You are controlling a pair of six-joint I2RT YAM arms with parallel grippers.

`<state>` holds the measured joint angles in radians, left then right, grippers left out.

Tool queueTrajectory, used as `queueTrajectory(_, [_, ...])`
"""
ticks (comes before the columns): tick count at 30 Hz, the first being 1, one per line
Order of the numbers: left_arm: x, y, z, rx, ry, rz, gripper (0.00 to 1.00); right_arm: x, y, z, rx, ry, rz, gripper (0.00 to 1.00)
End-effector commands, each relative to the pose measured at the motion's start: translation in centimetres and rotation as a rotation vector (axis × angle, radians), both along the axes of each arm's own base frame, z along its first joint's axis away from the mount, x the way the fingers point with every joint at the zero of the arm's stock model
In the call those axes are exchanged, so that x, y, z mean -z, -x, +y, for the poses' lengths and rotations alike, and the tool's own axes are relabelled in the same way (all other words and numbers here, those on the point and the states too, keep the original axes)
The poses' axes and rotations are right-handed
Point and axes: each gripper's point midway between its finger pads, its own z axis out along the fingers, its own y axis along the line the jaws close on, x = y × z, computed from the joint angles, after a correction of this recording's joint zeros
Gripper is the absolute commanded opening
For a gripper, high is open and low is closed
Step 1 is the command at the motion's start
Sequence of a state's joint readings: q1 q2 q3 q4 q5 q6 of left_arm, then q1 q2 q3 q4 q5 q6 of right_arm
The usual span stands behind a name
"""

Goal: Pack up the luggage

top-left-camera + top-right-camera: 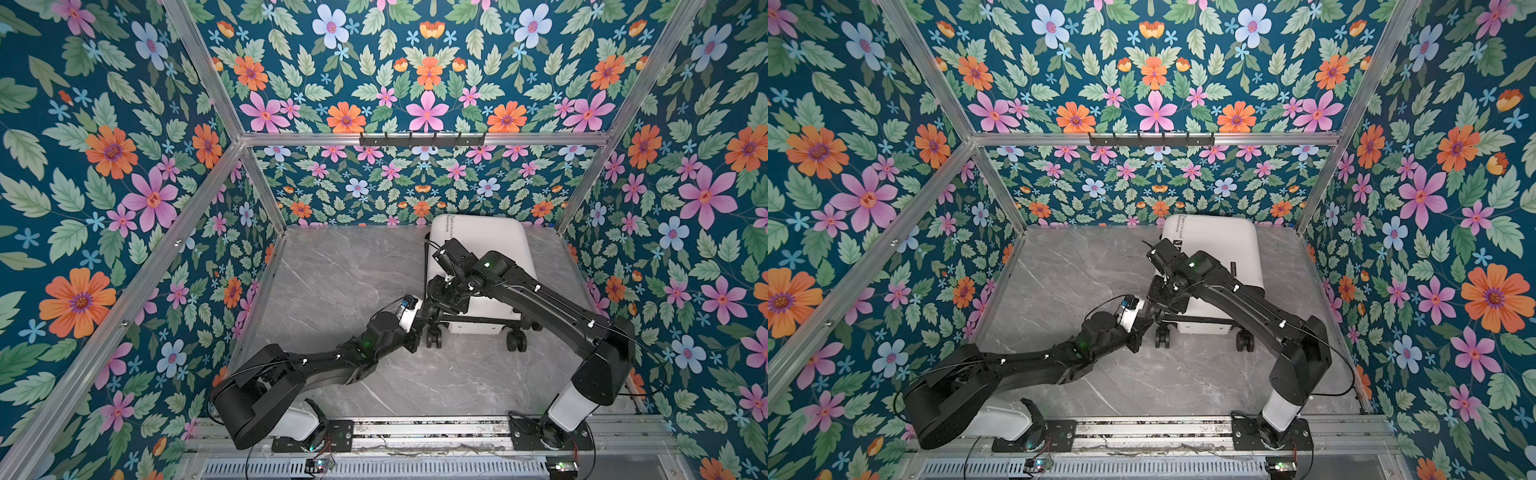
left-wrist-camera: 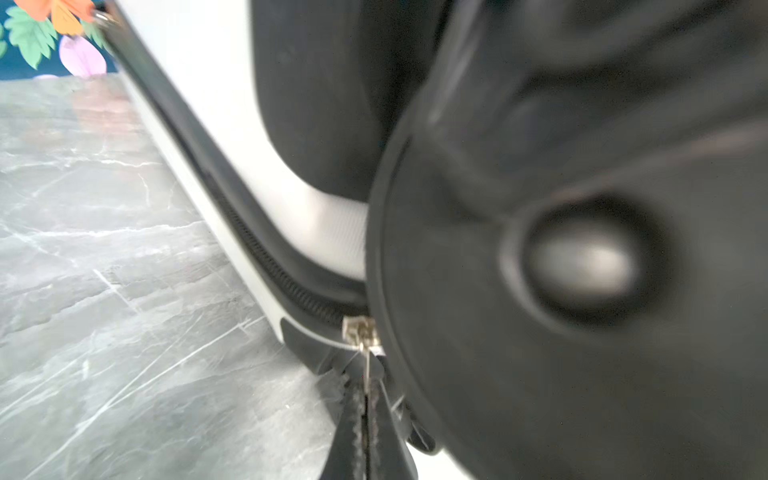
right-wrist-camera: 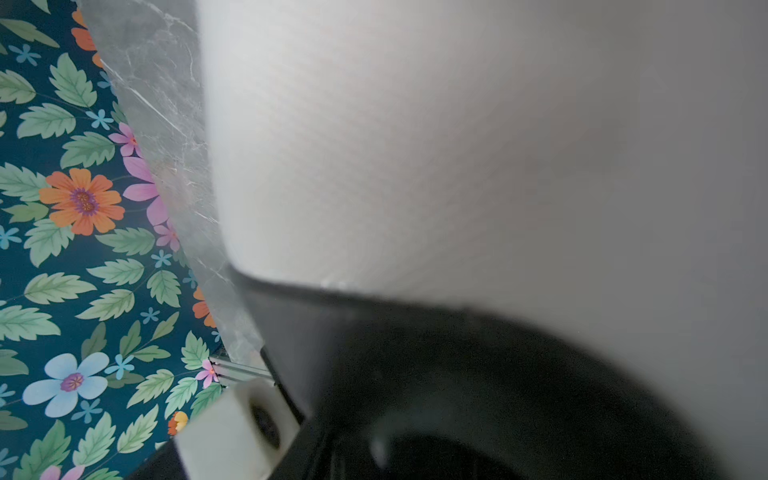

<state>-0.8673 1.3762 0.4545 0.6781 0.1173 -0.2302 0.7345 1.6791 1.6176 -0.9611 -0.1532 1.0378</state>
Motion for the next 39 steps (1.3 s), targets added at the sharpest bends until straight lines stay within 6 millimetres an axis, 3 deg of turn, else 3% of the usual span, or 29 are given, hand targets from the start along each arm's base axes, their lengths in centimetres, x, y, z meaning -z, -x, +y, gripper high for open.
queueTrajectory(1, [-3.9, -0.4, -0.4, -0.007, 0.107, -0.079, 0.0, 0.4, -0.5, -1.0, 0.14, 0.005, 0.051, 0.0])
queueTrajectory(13, [-4.7, 0.9, -2.8, 0.053, 0.145, -0.062, 0.0, -0.8, -3.6, 2.1, 0.195, -0.108, 0.041, 0.0])
queueTrajectory(19, [-4.0, 1.9, -3.6, 0.073, 0.158, -0.042, 0.0, -0.7, -4.6, 2.6, 0.22, -0.106, 0.046, 0.0])
queueTrajectory(28, [-4.4, 2.7, -5.0, 0.103, 0.202, -0.029, 0.0, -0.1, -4.2, 2.0, 0.238, -0.087, 0.053, 0.0])
queueTrajectory(29, [-4.2, 2.4, -4.7, 0.079, 0.192, -0.026, 0.03, -0.2, -4.1, 1.7, 0.235, -0.08, 0.051, 0.0])
queueTrajectory(31, [-4.0, 1.8, -3.4, 0.009, 0.175, -0.021, 0.35, -0.2, -3.6, 1.2, 0.24, -0.071, 0.05, 0.01])
queueTrajectory(32, [-4.1, 1.6, -2.6, -0.024, 0.163, -0.025, 0.44, -0.1, -3.3, 0.8, 0.243, -0.071, 0.052, 0.1])
queueTrajectory(35, [-4.0, 1.3, -0.6, -0.099, 0.105, -0.022, 0.56, 0.0, -2.4, -0.1, 0.258, -0.077, 0.041, 0.47])
queueTrajectory(37, [-4.0, 1.4, 0.4, -0.128, 0.068, -0.011, 0.57, 0.4, -1.9, -0.7, 0.263, -0.071, 0.041, 0.59])
queueTrajectory(39, [-4.2, 1.5, 1.4, -0.158, 0.039, 0.01, 0.59, -0.7, -1.2, -1.4, 0.26, -0.083, 0.018, 0.66])
